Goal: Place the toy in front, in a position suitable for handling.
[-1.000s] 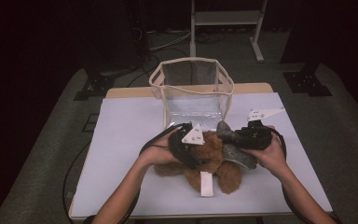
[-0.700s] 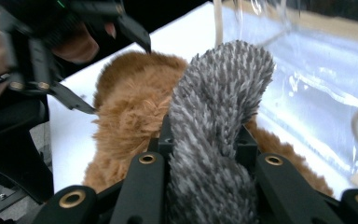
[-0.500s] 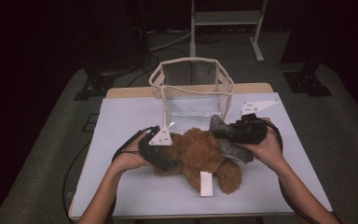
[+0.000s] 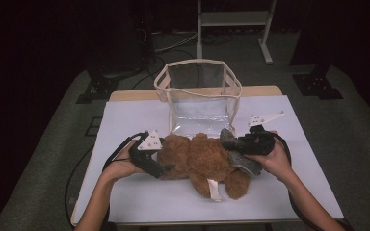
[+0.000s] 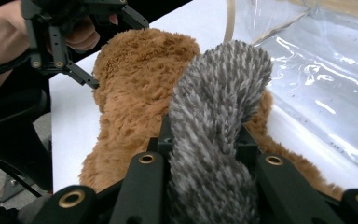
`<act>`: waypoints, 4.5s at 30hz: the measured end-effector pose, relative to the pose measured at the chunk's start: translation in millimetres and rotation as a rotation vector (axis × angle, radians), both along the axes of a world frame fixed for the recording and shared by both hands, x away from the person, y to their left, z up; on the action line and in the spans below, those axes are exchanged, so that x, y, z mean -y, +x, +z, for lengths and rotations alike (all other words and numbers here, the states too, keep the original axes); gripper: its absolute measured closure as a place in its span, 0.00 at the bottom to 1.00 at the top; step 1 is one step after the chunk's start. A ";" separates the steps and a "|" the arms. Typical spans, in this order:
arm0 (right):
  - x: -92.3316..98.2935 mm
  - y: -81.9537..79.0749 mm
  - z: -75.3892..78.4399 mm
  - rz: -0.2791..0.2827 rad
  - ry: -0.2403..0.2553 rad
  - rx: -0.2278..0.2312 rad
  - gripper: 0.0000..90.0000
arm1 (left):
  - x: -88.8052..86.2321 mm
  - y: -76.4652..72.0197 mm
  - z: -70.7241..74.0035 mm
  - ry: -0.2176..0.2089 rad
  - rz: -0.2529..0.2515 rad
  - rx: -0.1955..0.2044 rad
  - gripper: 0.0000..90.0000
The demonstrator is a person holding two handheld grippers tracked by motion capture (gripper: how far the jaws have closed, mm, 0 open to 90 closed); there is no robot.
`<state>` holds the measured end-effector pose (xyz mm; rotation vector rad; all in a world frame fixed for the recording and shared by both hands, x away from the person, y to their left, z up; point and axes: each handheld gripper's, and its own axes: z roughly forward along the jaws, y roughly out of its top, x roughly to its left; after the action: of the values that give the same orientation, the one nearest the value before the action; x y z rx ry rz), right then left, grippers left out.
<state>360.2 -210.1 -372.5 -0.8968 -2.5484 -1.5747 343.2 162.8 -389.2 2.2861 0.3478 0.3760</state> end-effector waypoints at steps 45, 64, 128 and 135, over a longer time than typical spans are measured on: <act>113.9 -49.6 -3.1 -0.184 0.038 -0.050 0.82 | 110.1 -14.9 -1.0 -0.078 -0.181 -0.009 0.24; 42.1 -26.0 -46.6 -0.056 0.053 -0.122 0.81 | 34.6 -35.1 -1.1 -0.013 -0.072 -0.014 0.23; 149.6 -67.5 -48.4 -0.281 -0.112 -0.113 0.79 | 12.9 -37.6 11.1 -0.030 -0.048 0.022 0.10; 155.2 -63.6 -54.4 -0.297 -0.109 -0.112 0.72 | 1.5 -38.5 13.8 -0.048 -0.014 0.030 0.09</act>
<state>296.6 -365.3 -426.9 -1.3900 -2.5355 -1.4080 304.7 161.3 -375.4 2.2325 0.3224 0.3904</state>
